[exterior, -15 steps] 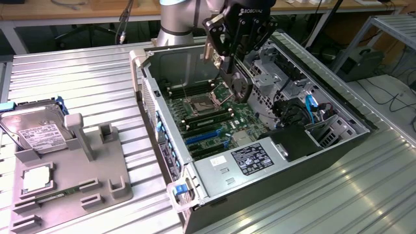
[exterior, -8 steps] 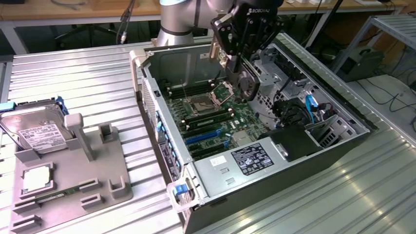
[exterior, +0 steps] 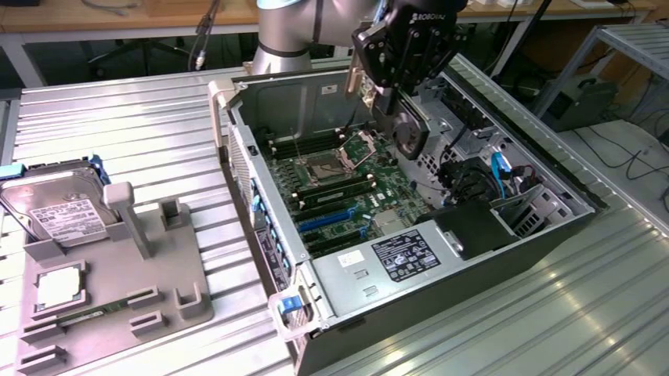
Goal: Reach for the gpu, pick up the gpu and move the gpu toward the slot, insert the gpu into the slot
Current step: 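Pick up the gpu and move the gpu toward the slot, then insert the gpu into the slot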
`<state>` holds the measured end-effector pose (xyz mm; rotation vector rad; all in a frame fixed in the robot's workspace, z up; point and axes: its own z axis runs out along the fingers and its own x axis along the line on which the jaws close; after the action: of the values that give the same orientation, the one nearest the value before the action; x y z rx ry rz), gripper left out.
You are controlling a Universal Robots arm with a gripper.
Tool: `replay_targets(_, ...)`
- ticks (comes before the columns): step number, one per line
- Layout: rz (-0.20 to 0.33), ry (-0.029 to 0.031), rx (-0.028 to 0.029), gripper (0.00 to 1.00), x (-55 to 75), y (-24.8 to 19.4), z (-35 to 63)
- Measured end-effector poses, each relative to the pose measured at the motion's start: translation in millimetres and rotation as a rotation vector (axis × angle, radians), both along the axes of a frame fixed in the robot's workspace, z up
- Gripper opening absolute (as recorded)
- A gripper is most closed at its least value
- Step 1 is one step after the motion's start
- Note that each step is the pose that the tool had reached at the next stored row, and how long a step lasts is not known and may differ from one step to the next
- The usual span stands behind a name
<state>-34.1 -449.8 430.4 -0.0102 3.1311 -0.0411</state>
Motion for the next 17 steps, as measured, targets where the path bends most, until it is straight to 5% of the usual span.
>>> replay_targets(9, 0.000, 0.0000, 0.0000, 0.27, 19.2, 0.0, -0.2)
replay_targets(17, 0.000, 0.0000, 0.0000, 0.27, 19.2, 0.0, -0.2)
